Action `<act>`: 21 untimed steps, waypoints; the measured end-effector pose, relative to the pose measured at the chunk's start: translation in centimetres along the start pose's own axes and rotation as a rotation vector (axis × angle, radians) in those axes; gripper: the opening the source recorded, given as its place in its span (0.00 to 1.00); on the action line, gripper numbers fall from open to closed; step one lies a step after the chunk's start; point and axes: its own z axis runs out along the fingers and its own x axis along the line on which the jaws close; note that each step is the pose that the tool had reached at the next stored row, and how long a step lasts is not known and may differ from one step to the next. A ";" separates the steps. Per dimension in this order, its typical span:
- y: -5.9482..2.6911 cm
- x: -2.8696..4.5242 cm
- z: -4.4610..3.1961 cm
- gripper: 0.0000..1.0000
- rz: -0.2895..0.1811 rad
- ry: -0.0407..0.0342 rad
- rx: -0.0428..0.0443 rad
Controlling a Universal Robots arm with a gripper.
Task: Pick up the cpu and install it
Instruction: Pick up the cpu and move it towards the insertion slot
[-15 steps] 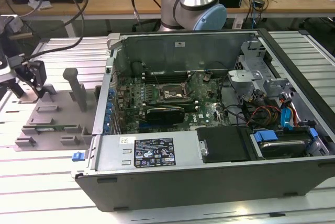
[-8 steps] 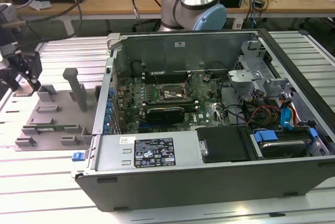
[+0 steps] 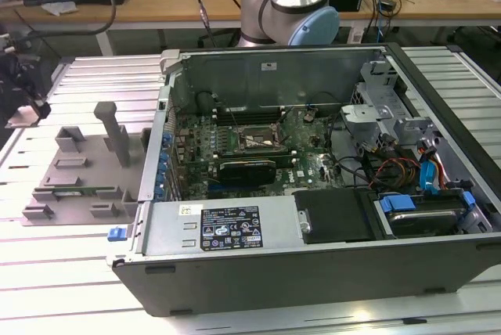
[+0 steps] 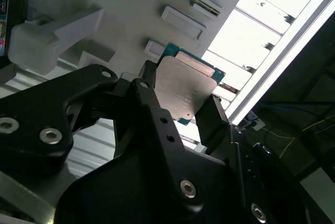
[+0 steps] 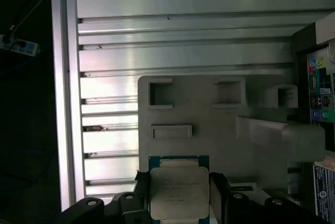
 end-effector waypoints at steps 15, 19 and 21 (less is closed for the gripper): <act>0.08 -0.15 -5.86 0.55 0.000 0.0001 0.0000; 0.13 -0.23 -9.03 0.55 0.000 0.0000 0.0000; 0.14 -0.26 -10.39 0.55 0.000 0.0000 0.0000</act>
